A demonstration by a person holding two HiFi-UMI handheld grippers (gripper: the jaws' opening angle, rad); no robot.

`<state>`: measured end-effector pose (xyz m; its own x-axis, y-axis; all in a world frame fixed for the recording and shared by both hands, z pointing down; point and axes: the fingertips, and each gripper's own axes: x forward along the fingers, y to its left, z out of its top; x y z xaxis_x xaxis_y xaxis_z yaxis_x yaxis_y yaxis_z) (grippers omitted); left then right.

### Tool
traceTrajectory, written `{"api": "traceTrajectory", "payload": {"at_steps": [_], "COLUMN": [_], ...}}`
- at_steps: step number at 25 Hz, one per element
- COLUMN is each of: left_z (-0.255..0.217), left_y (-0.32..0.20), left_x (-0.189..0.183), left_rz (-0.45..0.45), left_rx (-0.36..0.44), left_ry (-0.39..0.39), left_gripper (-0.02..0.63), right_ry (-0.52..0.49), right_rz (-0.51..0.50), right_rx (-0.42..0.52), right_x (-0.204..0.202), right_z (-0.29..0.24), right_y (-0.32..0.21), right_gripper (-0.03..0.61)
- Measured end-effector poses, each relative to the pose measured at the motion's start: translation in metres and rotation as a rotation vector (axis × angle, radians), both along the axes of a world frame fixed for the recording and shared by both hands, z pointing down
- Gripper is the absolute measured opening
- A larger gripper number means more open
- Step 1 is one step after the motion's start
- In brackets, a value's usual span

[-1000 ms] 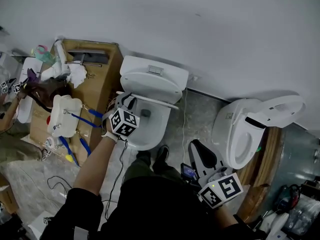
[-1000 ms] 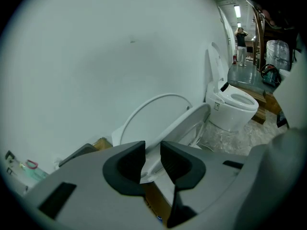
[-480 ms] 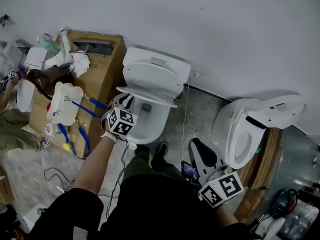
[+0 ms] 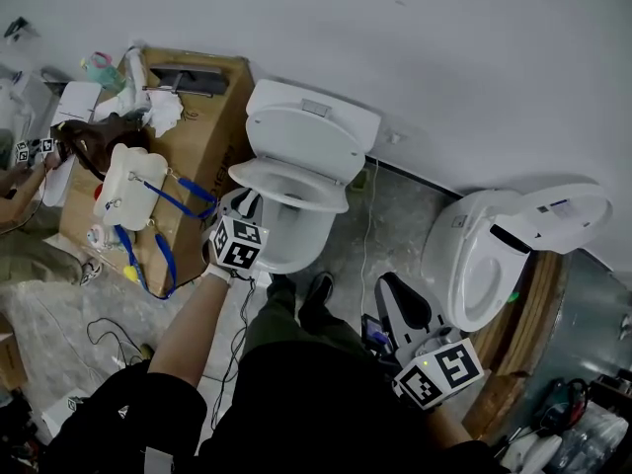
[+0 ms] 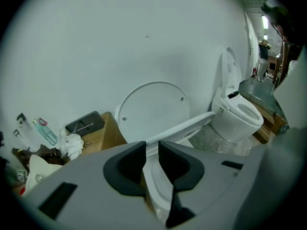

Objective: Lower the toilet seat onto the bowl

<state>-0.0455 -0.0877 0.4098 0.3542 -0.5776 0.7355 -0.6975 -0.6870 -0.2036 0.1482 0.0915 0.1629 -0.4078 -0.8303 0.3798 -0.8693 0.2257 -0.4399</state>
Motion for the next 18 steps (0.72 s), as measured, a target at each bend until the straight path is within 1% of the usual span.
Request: {"api": "traceTrajectory", "payload": {"at_steps": [9, 11, 13, 15, 16, 18], "left_z": [0.015, 0.019, 0.024, 0.029, 0.031, 0.035], "left_y": [0.023, 0.026, 0.029, 0.033, 0.035, 0.038], "left_x": [-0.012, -0.016, -0.02, -0.023, -0.023, -0.024], "left_rz": [-0.107, -0.144, -0.21, -0.273, -0.293, -0.311], "left_rx": [-0.028, -0.04, -0.072, -0.11, -0.122, -0.137], "left_ry": [0.01, 0.018, 0.05, 0.102, 0.124, 0.138], "left_gripper": [0.087, 0.091, 0.107, 0.118, 0.118, 0.118], "right_ry": [-0.021, -0.023, -0.024, -0.023, -0.018, 0.019], "right_rz": [-0.027, -0.03, -0.037, -0.05, -0.063, -0.11], "right_rx": [-0.014, -0.019, -0.025, -0.033, -0.038, -0.051], "right_x": [0.005, 0.007, 0.007, 0.008, 0.008, 0.007], "right_z": [0.011, 0.014, 0.018, 0.024, 0.028, 0.041], "right_y": [0.017, 0.02, 0.022, 0.022, 0.021, 0.017], "right_gripper": [0.054, 0.054, 0.054, 0.054, 0.054, 0.054]}}
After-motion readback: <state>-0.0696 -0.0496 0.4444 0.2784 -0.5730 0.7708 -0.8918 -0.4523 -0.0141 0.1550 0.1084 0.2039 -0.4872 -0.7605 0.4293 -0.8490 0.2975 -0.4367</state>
